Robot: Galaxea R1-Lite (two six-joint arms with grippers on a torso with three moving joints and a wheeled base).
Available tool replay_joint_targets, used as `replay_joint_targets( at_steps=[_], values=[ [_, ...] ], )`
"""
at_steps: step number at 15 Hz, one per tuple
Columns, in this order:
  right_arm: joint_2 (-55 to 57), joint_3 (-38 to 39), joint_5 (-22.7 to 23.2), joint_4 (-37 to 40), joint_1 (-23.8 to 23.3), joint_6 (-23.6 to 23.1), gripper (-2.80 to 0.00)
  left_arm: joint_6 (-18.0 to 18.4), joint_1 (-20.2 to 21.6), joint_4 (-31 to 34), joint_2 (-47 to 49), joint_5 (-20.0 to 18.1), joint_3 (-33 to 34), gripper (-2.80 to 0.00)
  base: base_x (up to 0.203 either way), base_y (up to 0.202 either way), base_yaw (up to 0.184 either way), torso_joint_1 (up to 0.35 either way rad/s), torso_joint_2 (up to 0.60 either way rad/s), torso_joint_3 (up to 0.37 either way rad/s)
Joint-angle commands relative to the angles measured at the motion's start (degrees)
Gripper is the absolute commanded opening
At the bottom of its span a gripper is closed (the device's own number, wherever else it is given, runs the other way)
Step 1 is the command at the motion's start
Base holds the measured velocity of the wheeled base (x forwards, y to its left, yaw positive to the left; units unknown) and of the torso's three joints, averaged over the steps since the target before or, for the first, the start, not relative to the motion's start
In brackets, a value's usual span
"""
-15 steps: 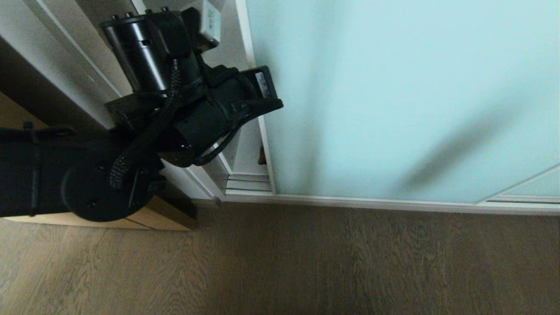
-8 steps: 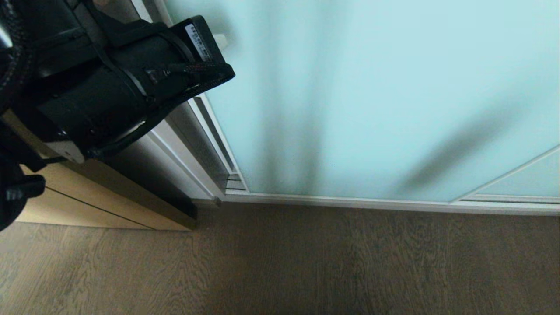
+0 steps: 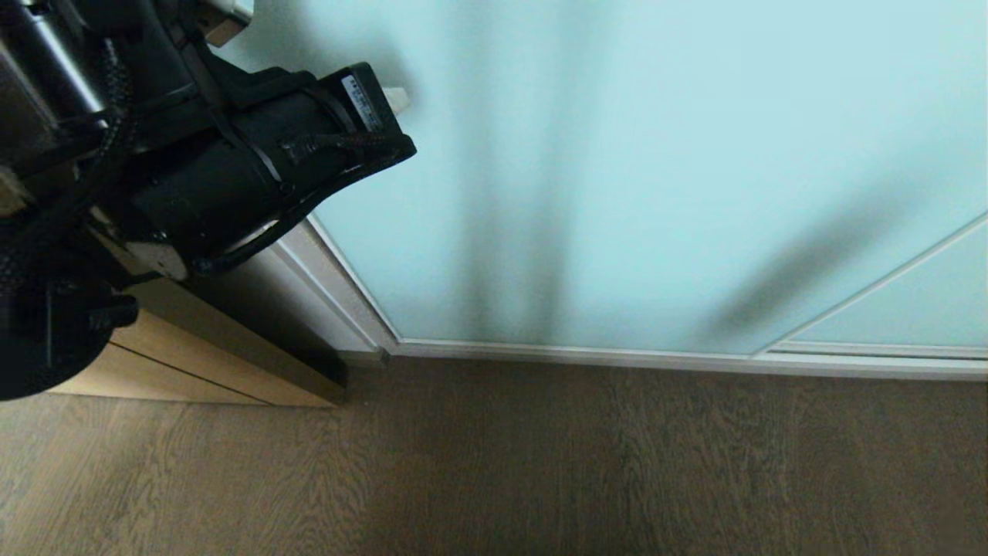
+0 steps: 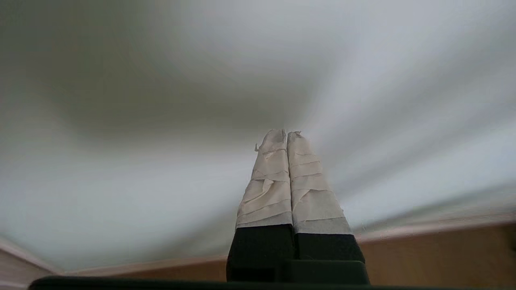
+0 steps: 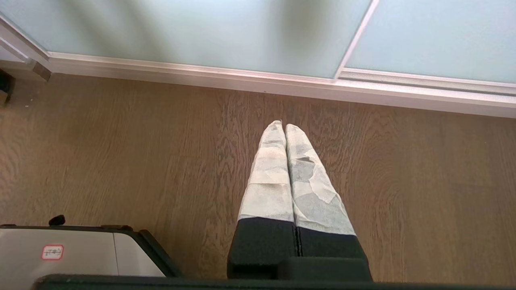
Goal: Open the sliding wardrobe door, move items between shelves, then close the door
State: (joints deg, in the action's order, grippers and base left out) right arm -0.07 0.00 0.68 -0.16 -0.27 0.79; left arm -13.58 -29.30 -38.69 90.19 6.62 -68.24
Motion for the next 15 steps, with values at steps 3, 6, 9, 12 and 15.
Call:
replay_joint_targets(
  at_steps=[3,6,9,12,15],
  values=[
    [0.1,0.0,0.0,0.0,0.0,0.0,-2.8,-0.1,6.7,-1.7,5.0,-2.1,-3.0,-2.8,0.0,0.0,0.0,0.0,0.0,0.0],
    [0.1,0.0,0.0,0.0,0.0,0.0,-2.8,-0.1,7.0,-1.8,5.0,-2.3,-3.0,-2.8,0.0,0.0,0.0,0.0,0.0,0.0],
    [0.1,0.0,0.0,0.0,0.0,0.0,-2.8,-0.1,6.9,-1.7,3.0,-2.2,-2.7,-2.8,0.0,0.0,0.0,0.0,0.0,0.0],
    [0.1,0.0,0.0,0.0,0.0,0.0,-2.8,0.0,5.9,-0.9,-1.5,-2.3,-2.2,-2.8,0.0,0.0,0.0,0.0,0.0,0.0],
    [0.1,0.0,0.0,0.0,0.0,0.0,-2.8,0.2,2.8,2.6,-8.5,-2.3,-0.1,-2.8,0.0,0.0,0.0,0.0,0.0,0.0]
  ],
)
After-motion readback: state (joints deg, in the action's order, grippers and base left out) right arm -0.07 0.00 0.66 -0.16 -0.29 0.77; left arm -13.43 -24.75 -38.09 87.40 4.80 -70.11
